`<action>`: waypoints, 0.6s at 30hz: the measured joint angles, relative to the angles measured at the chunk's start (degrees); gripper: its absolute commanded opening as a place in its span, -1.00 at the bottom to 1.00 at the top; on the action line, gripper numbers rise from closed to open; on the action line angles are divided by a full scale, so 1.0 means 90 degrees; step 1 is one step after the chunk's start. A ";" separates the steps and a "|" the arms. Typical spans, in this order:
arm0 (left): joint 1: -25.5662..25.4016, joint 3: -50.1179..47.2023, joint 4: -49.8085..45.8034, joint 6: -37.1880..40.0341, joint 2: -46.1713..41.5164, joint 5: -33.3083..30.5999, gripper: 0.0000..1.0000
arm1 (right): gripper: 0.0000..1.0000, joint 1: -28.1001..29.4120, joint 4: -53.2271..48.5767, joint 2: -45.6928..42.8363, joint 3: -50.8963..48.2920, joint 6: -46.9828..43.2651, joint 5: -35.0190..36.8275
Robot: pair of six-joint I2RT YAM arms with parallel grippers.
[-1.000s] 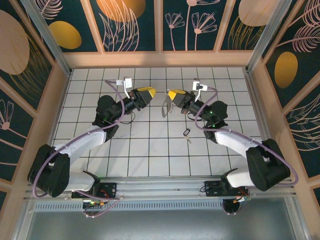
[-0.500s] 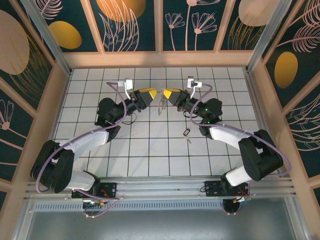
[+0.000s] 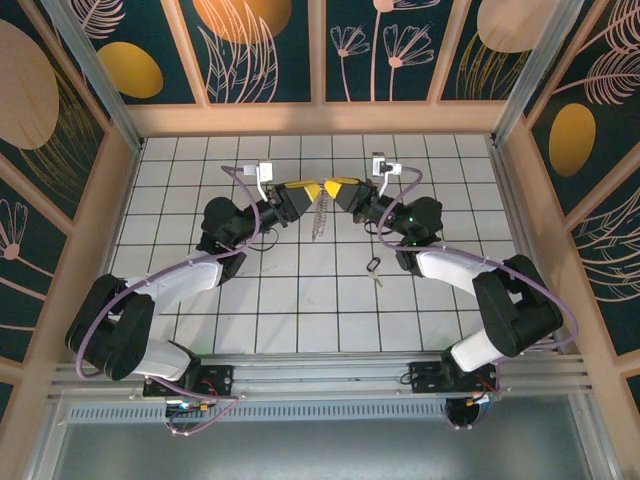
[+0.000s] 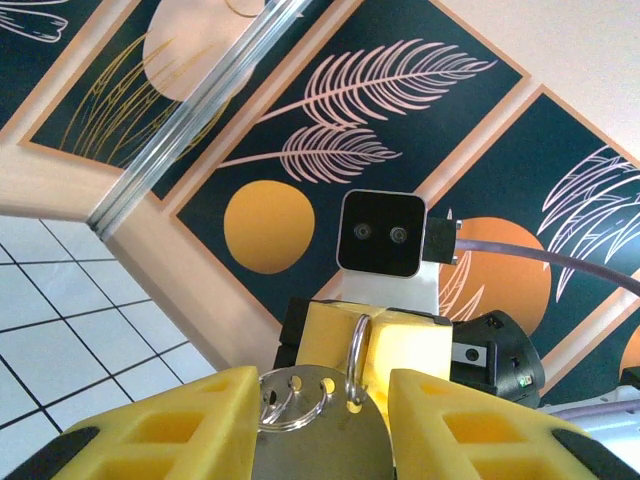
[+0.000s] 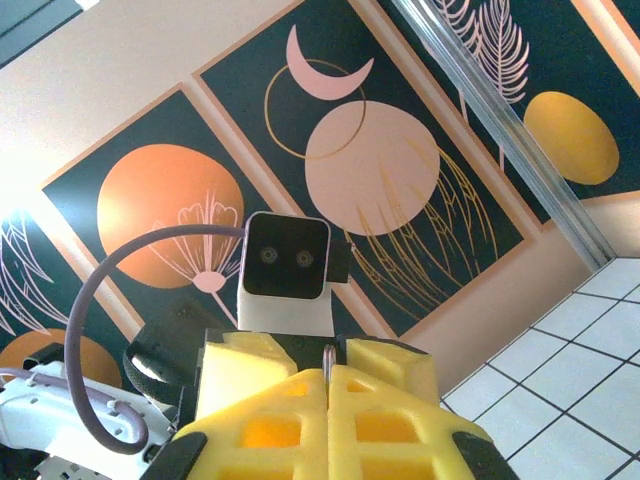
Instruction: Put the keys on the keyring
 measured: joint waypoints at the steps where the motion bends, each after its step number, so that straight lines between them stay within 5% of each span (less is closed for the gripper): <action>1: -0.0002 0.0000 0.0005 0.0000 0.0005 0.0000 -0.22 | -1.00 0.0007 0.0000 0.0017 0.0010 0.0010 -0.0012; 18: -0.0034 0.0049 0.0146 -0.0029 0.0024 -0.0005 -0.46 | -1.00 0.0041 0.0049 0.0104 0.0024 0.0104 -0.0017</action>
